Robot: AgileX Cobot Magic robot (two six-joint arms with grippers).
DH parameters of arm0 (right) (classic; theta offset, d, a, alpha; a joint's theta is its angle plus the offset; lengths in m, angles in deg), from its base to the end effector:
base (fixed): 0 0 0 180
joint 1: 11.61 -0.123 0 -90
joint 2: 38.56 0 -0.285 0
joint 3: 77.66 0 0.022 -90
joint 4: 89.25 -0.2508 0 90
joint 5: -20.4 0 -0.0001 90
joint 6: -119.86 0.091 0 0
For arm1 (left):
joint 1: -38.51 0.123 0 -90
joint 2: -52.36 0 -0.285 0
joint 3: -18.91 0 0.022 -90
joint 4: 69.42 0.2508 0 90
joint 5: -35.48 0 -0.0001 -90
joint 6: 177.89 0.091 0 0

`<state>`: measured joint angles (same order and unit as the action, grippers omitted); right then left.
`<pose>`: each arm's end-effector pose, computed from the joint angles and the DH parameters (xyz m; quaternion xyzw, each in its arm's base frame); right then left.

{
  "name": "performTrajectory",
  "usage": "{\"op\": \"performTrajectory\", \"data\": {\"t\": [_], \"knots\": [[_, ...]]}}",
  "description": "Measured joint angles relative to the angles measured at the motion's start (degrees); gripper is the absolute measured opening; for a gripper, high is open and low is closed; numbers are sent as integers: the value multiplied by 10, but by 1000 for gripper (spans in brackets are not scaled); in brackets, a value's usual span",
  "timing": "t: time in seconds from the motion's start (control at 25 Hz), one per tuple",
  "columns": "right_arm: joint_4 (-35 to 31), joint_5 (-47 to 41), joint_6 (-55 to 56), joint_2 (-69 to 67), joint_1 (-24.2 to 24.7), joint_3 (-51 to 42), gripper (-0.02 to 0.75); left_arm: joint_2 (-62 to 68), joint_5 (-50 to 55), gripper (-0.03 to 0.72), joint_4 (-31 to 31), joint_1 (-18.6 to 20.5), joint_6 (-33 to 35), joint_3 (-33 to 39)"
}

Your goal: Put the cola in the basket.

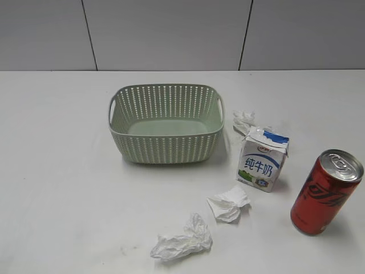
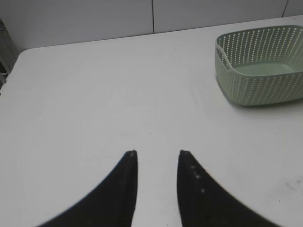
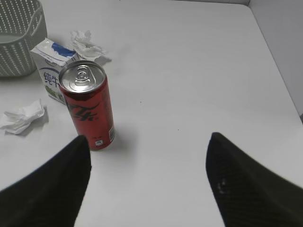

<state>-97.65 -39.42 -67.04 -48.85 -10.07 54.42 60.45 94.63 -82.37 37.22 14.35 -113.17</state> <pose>0.0013 0.0115 0.2826 -0.0410 0.8540 0.0353 0.5174 -0.0057 -0.0174 0.2844 0.1019 0.8326 -0.0614 0.5410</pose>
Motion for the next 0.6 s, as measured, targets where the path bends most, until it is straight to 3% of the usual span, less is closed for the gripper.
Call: {"op": "performTrajectory", "data": {"t": [0.24, 0.6], "knots": [[-9, -3, 1, -100, 0, 7, 613, 0, 0, 232, 0, 0, 0, 0], [-20, -15, 24, -273, 0, 71, 614, 0, 0, 232, 0, 0, 0, 0]]}}
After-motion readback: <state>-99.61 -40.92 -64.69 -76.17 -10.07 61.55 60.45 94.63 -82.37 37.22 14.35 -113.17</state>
